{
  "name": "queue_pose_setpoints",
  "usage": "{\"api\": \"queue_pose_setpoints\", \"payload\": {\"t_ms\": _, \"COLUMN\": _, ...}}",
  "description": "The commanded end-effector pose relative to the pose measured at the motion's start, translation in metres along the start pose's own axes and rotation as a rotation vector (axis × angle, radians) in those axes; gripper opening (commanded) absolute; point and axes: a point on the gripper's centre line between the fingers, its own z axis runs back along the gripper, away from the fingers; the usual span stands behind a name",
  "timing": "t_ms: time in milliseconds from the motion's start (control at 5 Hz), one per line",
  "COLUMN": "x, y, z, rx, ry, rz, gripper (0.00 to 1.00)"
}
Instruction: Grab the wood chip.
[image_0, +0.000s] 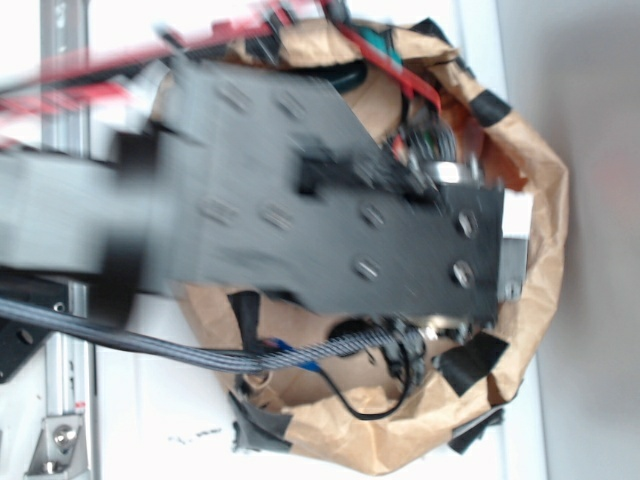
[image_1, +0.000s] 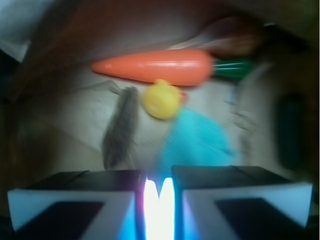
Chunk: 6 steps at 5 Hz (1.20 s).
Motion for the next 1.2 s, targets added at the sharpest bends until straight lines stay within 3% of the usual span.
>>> {"api": "queue_pose_setpoints", "payload": {"t_ms": 0, "x": -0.005, "y": 0.026, "z": 0.034, "rx": -0.05, "ry": -0.047, "rz": -0.033, "gripper": 0.28}}
{"api": "queue_pose_setpoints", "payload": {"t_ms": 200, "x": 0.0, "y": 0.022, "z": 0.007, "rx": -0.025, "ry": -0.033, "rz": 0.086, "gripper": 1.0}}
{"api": "queue_pose_setpoints", "payload": {"t_ms": 400, "x": 0.012, "y": 0.014, "z": -0.022, "rx": -0.054, "ry": -0.06, "rz": 0.229, "gripper": 1.0}}
{"api": "queue_pose_setpoints", "payload": {"t_ms": 600, "x": 0.019, "y": 0.005, "z": -0.043, "rx": -0.043, "ry": -0.057, "rz": 0.26, "gripper": 1.0}}
{"api": "queue_pose_setpoints", "payload": {"t_ms": 1000, "x": 0.022, "y": -0.032, "z": -0.075, "rx": -0.082, "ry": -0.053, "rz": 0.192, "gripper": 1.0}}
